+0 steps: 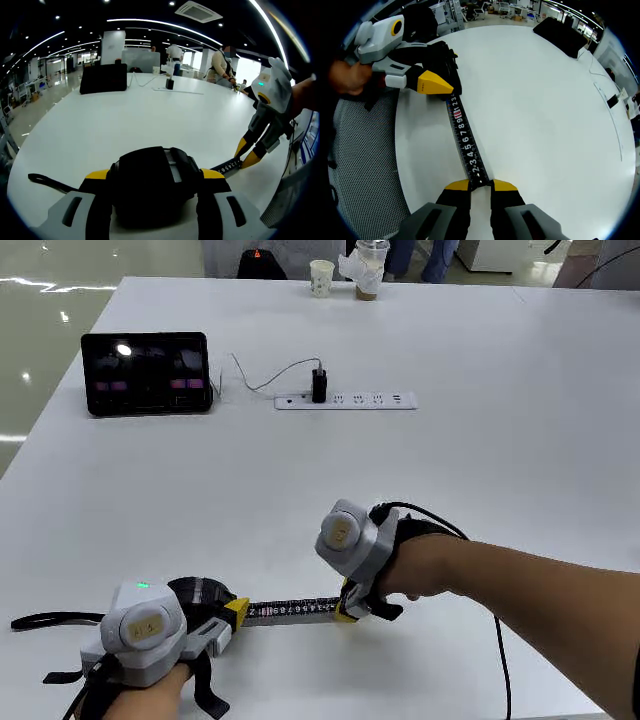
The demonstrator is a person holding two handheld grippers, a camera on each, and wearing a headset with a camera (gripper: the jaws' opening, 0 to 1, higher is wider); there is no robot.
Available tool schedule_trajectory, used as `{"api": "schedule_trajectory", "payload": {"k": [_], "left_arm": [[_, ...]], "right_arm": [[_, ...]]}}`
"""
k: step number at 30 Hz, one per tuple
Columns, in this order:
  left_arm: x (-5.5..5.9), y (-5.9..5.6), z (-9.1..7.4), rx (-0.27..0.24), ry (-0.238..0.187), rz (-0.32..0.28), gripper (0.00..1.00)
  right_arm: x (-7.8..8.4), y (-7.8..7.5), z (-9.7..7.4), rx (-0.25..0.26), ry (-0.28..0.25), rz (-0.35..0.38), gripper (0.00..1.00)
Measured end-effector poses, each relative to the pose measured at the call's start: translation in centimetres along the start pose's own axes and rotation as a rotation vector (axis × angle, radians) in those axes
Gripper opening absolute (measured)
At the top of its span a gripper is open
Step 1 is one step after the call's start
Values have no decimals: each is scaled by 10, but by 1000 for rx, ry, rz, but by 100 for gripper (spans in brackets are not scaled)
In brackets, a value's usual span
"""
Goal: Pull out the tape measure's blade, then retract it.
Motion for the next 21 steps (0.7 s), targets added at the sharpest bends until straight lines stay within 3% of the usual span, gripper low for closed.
{"api": "schedule_trajectory", "payload": {"k": [21], "left_arm": [[0,1,0,0,1,-2,64]], "right_arm": [[-6,3,4,-1,-6,-11,11]]}}
Point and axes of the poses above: the centre of the closed fingertips' face, and the gripper's own axes: z roughly forward along the fingers, y roughly to its left, x roughly out of its underside, the point moved 3 cm from there along -z, roughly backward along the fingers, and after that the axes turned 11 degrees about -y, right-handed, at the moved point
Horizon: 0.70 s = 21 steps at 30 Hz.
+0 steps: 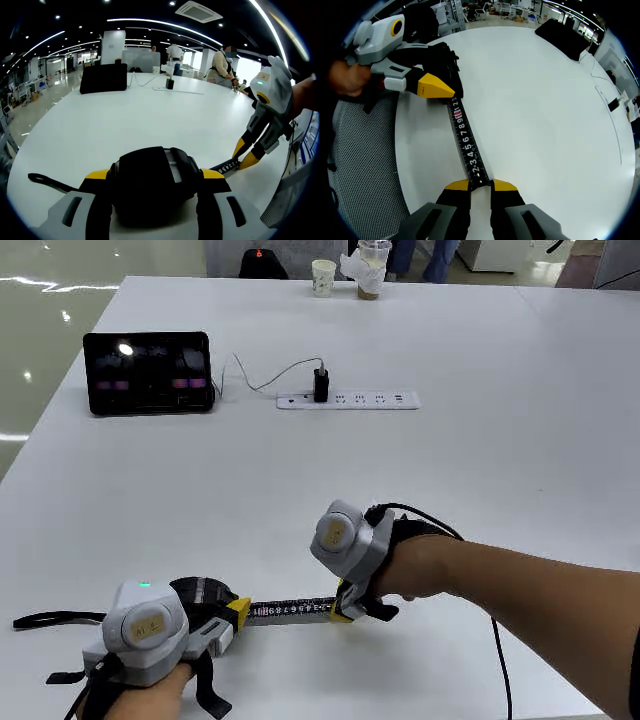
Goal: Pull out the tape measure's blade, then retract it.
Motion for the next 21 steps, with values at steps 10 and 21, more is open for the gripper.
{"api": "schedule_trajectory", "payload": {"k": [10,21], "left_arm": [[0,0,0,0,0,-1,64],[1,0,0,0,1,-3,64]], "right_arm": [[-3,1,2,-7,-6,-23,11],[-6,2,4,-5,-17,-24,11]]}}
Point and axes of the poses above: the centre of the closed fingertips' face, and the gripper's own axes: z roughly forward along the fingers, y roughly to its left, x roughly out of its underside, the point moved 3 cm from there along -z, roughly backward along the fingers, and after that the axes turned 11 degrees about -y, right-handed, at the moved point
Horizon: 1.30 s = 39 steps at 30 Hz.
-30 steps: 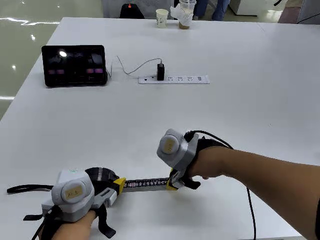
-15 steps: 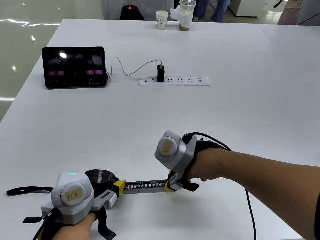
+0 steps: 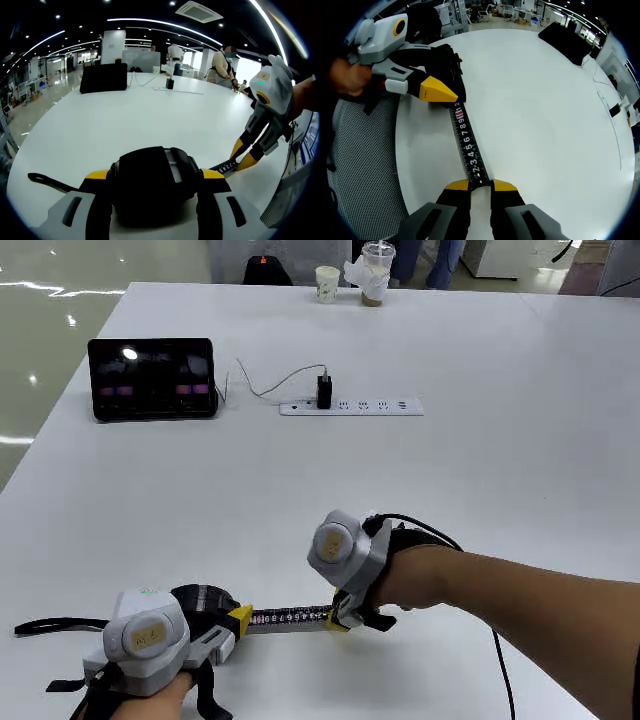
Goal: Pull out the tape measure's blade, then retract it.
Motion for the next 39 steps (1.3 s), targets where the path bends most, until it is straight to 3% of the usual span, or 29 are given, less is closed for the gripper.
{"api": "schedule_trajectory", "payload": {"k": [39], "left_arm": [[-1,0,0,-1,-1,-8,64]], "right_arm": [[-10,3,6,4,-28,-7,11]]}}
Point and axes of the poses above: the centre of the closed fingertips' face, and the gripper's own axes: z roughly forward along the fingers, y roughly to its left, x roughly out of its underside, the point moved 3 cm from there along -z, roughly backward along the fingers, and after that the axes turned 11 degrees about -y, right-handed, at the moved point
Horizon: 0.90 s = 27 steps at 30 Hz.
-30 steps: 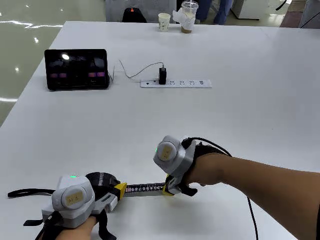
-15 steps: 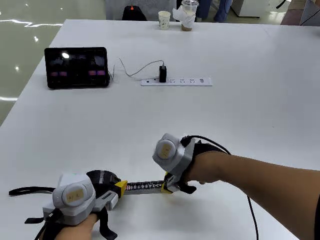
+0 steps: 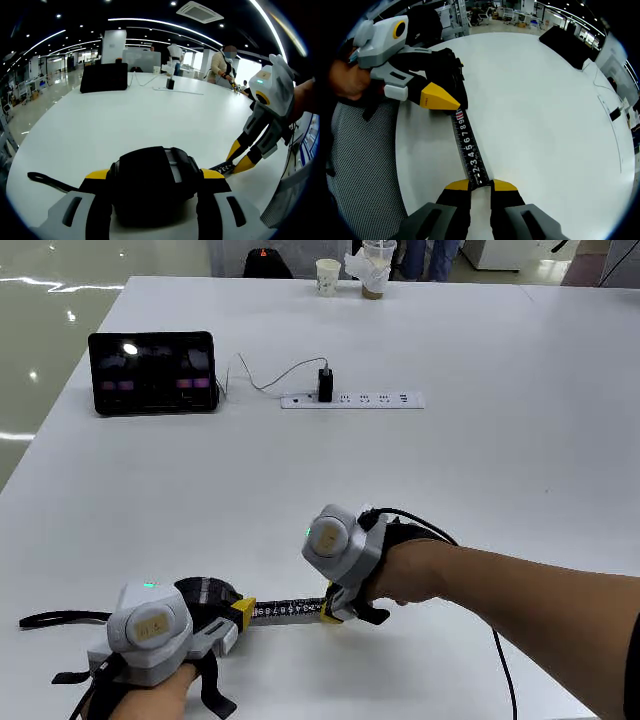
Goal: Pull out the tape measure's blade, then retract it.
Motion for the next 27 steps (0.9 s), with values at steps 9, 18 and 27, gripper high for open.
{"api": "schedule_trajectory", "payload": {"k": [9,18,27], "left_arm": [[-1,0,0,0,0,-1,64],[-1,0,-1,0,0,-5,64],[0,0,-1,0,2,-13,64]], "right_arm": [[-2,1,2,-2,0,-1,11],[-5,1,3,-1,-1,-2,11],[-7,2,5,-1,-3,-7,11]]}}
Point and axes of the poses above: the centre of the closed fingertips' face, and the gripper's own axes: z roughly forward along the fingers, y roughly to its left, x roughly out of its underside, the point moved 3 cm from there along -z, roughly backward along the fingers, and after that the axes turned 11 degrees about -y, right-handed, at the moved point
